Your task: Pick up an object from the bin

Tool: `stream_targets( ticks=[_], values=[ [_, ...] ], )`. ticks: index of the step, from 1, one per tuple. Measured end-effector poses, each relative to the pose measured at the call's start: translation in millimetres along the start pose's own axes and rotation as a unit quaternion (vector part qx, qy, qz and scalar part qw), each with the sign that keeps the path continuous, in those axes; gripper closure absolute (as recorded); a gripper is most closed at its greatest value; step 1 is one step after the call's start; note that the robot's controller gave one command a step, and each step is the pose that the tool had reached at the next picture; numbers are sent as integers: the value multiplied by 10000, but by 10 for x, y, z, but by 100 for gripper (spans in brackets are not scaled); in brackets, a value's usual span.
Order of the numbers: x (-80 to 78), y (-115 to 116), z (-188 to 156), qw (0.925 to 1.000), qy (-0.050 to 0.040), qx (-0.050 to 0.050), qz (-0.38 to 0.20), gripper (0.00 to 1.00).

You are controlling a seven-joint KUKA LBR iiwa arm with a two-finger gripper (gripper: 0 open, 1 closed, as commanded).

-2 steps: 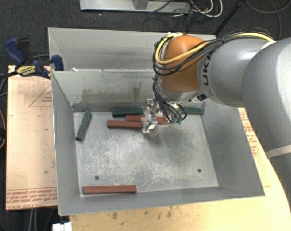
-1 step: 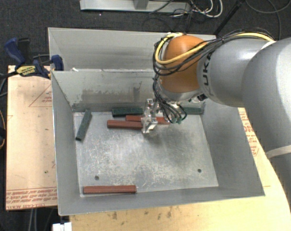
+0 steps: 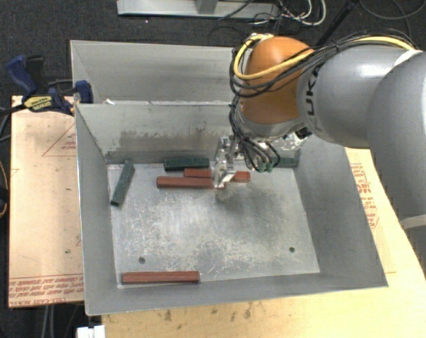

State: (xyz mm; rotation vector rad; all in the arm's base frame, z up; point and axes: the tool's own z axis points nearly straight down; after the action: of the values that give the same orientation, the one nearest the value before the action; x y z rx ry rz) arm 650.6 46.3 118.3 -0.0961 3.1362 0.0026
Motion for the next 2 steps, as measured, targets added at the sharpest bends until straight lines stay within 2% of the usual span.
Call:
stream_targets(
  ticks=[1, 2],
  values=[
    [17, 41, -312, 10000, 0, 2, -70, 100],
    [28, 146, -410, 9999, -2, 1, -115, 0]
  ],
)
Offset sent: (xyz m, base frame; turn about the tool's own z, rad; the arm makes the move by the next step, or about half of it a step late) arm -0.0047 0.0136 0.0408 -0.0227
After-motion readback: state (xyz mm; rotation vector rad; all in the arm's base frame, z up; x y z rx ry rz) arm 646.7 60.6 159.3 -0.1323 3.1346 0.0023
